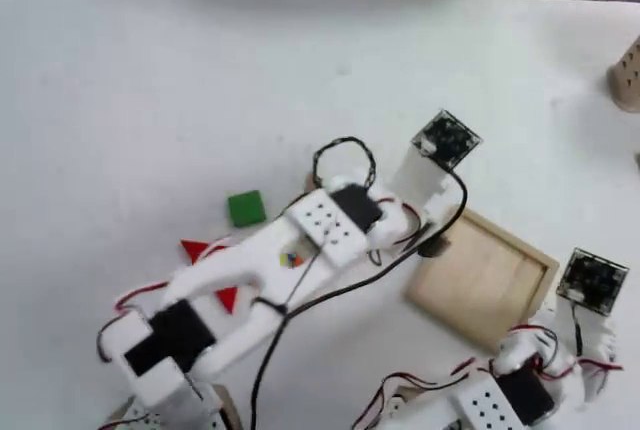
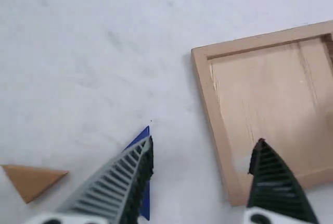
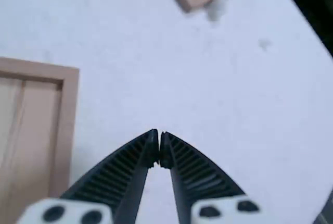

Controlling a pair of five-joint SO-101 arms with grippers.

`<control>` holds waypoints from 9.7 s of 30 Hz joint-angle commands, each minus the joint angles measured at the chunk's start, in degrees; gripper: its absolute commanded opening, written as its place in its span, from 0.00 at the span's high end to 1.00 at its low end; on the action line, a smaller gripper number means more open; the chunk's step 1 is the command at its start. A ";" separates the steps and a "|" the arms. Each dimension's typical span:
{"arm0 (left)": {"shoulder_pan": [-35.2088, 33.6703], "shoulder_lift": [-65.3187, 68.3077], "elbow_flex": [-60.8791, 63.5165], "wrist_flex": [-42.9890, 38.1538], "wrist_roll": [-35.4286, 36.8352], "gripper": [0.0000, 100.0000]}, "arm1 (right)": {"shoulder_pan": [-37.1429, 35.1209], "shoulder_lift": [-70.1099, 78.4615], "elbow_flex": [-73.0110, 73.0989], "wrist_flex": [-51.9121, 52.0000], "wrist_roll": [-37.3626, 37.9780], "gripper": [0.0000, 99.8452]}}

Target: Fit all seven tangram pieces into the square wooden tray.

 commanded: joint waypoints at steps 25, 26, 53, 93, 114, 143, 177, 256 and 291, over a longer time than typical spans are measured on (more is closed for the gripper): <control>0.48 17.01 -10.90 -2.55 0.70 0.70 | -3.65 38.64 -42.64 20.70 0.79 0.95; 0.48 17.89 -11.25 -2.20 0.70 0.70 | -3.74 42.77 -43.43 20.79 0.70 0.95; -0.22 39.25 -42.81 20.48 0.70 0.93 | -8.84 42.68 -44.13 26.95 -6.42 0.95; -17.19 39.69 -44.22 36.75 22.68 0.94 | -36.53 60.09 -41.14 17.63 -6.59 0.95; -16.57 18.68 -19.87 19.87 15.21 0.94 | -48.04 71.60 -40.09 6.02 -19.16 0.95; -18.33 18.68 -20.22 22.24 22.77 0.76 | -49.19 71.78 -33.23 -0.84 -15.03 0.95; -8.66 17.36 -24.18 34.90 26.81 0.67 | -49.54 72.13 -32.79 -2.33 -12.57 0.95; -76.09 -27.82 34.11 0.26 10.90 0.65 | -96.40 95.08 -63.03 -2.68 -38.15 0.96; -75.91 -27.82 34.90 0.09 10.90 0.65 | -93.23 108.79 -73.58 -7.52 -38.59 0.74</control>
